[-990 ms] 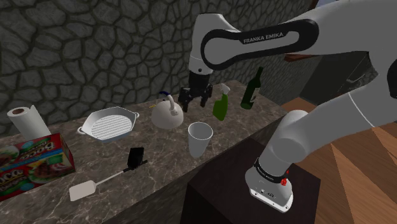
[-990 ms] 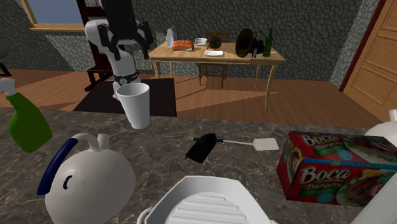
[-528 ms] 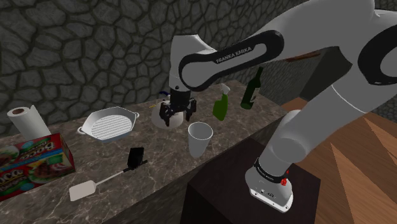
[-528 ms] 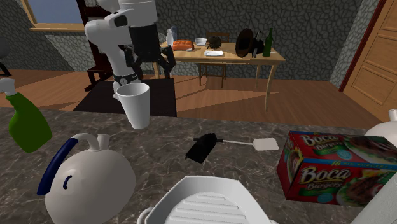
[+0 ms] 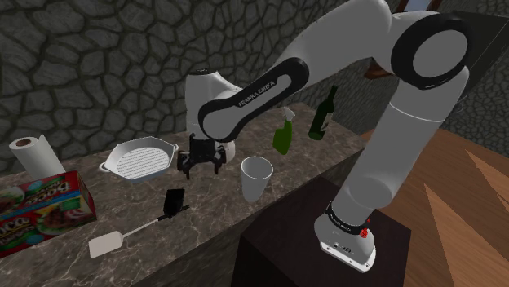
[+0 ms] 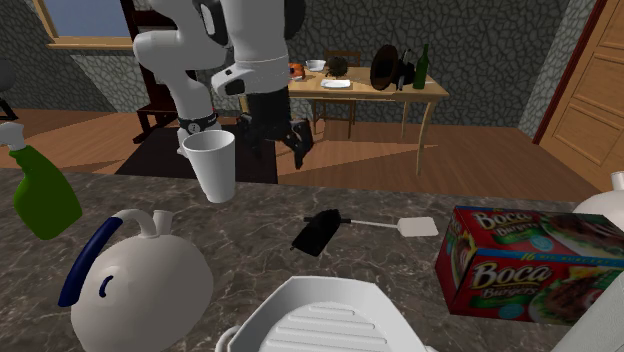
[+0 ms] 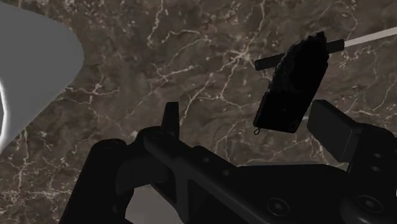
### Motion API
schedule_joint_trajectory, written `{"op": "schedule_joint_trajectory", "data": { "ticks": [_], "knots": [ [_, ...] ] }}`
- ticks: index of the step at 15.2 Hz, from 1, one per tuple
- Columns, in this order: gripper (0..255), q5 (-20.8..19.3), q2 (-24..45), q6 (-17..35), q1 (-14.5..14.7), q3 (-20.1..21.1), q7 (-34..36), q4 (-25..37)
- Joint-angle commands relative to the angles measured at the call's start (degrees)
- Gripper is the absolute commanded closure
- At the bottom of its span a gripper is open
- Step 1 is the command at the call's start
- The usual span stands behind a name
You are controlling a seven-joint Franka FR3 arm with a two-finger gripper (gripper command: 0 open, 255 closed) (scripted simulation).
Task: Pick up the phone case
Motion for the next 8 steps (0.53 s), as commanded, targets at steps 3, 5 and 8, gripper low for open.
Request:
{"op": "schedule_joint_trajectory", "data": {
  "ticks": [3, 5, 8],
  "knots": [
    [0, -5.6, 9.9, 2.9, 2.1, -0.2, 9.5, 5.9],
    [0, -8.1, 14.9, 3.7, 3.8, -1.2, 13.6, 9.5],
    [0, -11.0, 22.1, 4.3, 6.8, -3.2, 19.0, 15.6]
  ]
}}
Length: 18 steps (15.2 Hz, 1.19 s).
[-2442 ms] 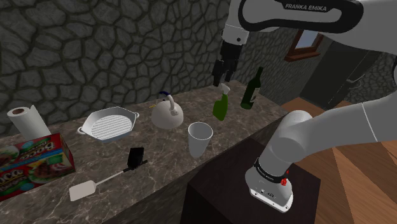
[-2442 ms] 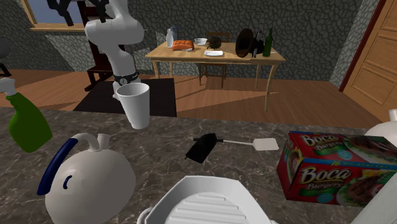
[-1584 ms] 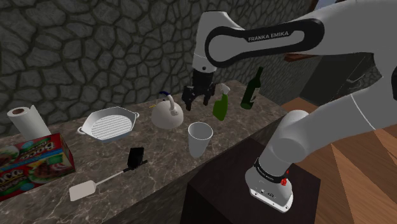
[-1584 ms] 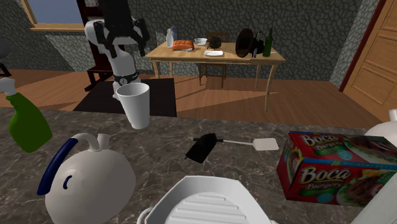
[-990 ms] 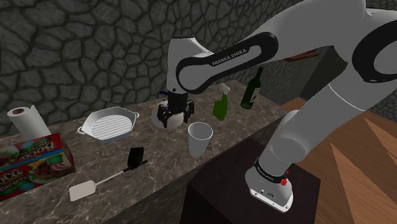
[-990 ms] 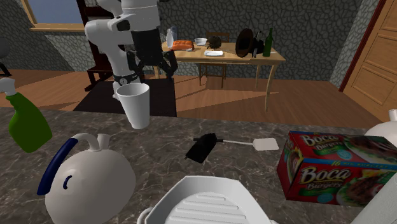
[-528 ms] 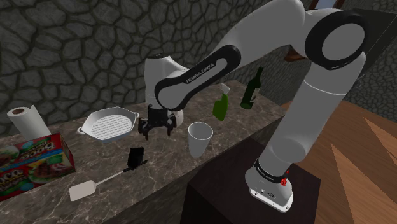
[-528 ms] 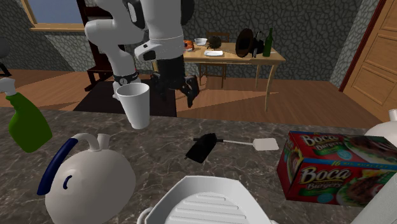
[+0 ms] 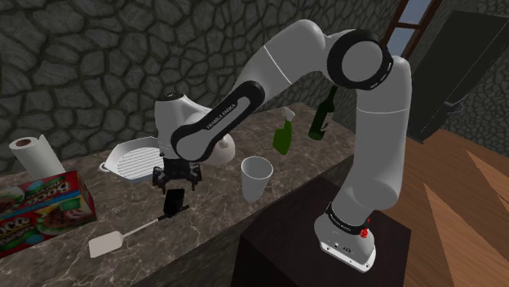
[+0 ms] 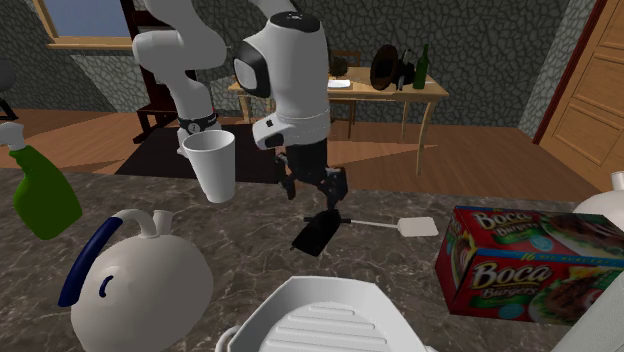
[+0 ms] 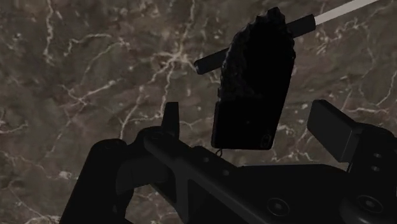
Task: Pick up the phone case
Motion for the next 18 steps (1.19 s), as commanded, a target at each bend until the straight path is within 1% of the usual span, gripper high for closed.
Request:
{"op": "schedule_joint_trajectory", "data": {
  "ticks": [1, 2, 9, 11, 12, 18],
  "knots": [
    [0, -1.4, 4.3, 0.3, 1.7, -1.2, 3.2, 3.6],
    [0, -1.8, 5.8, 0.3, 2.4, -1.7, 4.2, 5.1],
    [0, -3.5, 10.0, 4.1, 3.5, -3.1, 4.9, 5.3],
    [0, -3.6, 10.3, 4.4, 3.6, -3.2, 4.9, 5.4],
    [255, -3.6, 10.3, 4.5, 3.7, -3.2, 5.0, 5.3],
    [255, -3.6, 10.3, 4.5, 3.6, -3.2, 4.9, 5.2]
  ]
}}
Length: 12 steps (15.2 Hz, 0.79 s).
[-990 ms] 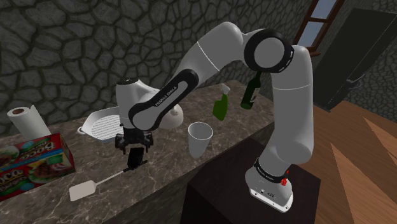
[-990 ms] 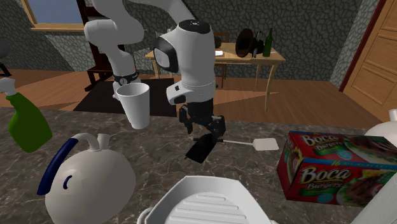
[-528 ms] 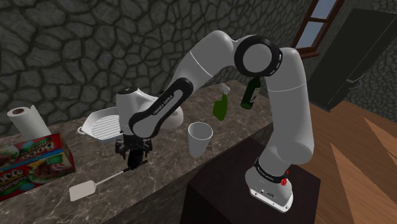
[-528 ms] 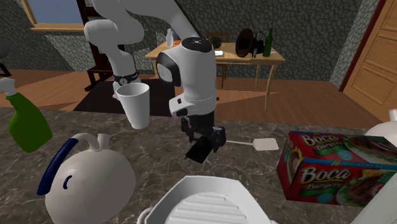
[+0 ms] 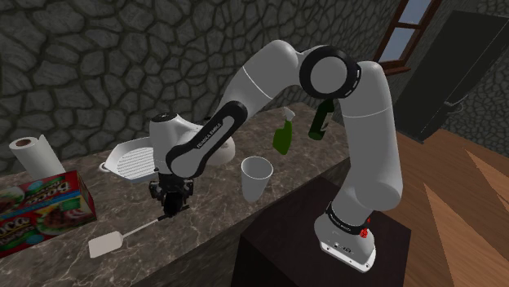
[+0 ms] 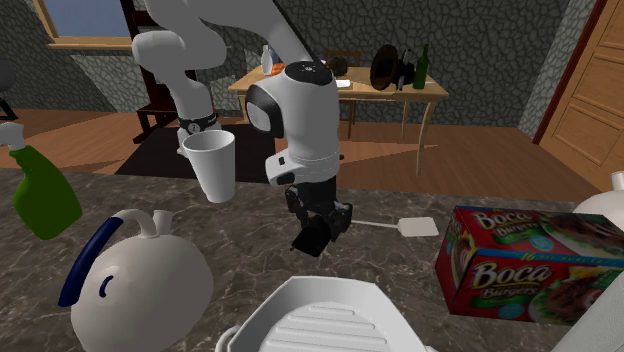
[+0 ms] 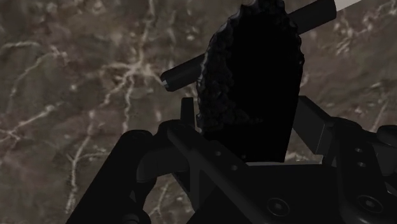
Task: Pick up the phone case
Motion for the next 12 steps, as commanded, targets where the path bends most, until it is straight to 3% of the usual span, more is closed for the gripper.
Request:
{"op": "schedule_joint_trajectory", "data": {
  "ticks": [1, 12],
  "knots": [
    [255, 0.0, 0.0, 0.0, 0.0, 0.0, 0.0, -0.1],
    [255, 2.1, -5.2, -5.1, -1.4, 1.7, -1.0, -0.1]
  ]
}}
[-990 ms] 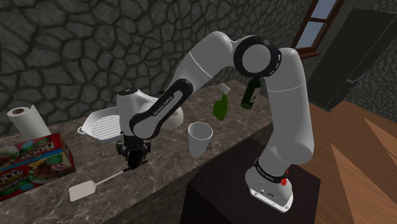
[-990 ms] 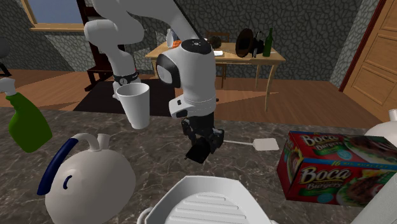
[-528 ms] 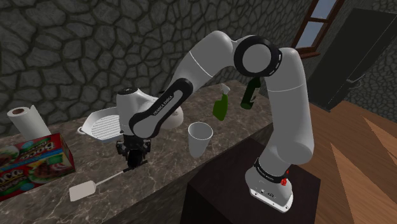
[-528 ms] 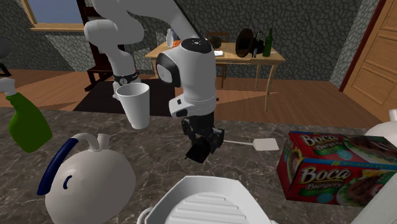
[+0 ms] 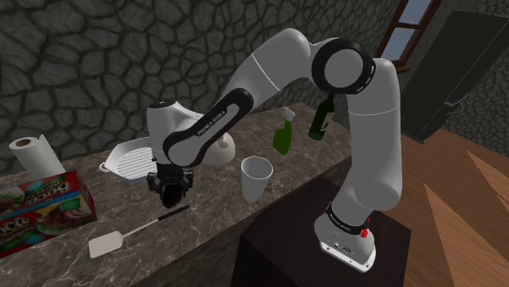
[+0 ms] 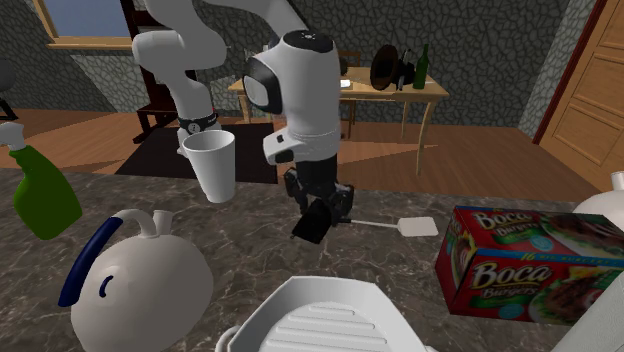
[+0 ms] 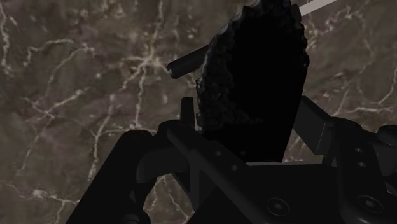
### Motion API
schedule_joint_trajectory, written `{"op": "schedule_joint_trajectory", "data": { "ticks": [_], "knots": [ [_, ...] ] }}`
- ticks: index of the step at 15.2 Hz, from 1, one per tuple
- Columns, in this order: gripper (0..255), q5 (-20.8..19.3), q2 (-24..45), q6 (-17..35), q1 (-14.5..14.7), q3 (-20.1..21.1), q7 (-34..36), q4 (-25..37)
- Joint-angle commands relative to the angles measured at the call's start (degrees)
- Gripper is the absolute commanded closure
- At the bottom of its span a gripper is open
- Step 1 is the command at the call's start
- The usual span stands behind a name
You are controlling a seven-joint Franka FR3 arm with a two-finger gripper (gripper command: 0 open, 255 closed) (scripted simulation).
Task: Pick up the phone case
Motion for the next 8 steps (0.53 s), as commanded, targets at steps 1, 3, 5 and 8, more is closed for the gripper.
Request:
{"op": "schedule_joint_trajectory", "data": {
  "ticks": [1, 3, 5, 8],
  "knots": [
    [255, 0.5, -1.1, -1.2, -0.3, 0.3, -0.2, 0.2],
    [255, 0.9, -2.1, -2.4, -0.5, 0.7, -0.4, 0.3],
    [255, 1.4, -3.2, -3.6, -0.8, 1.0, -0.6, 0.5],
    [255, 1.7, -3.8, -4.3, -0.9, 1.2, -0.7, 0.6]
  ]
}}
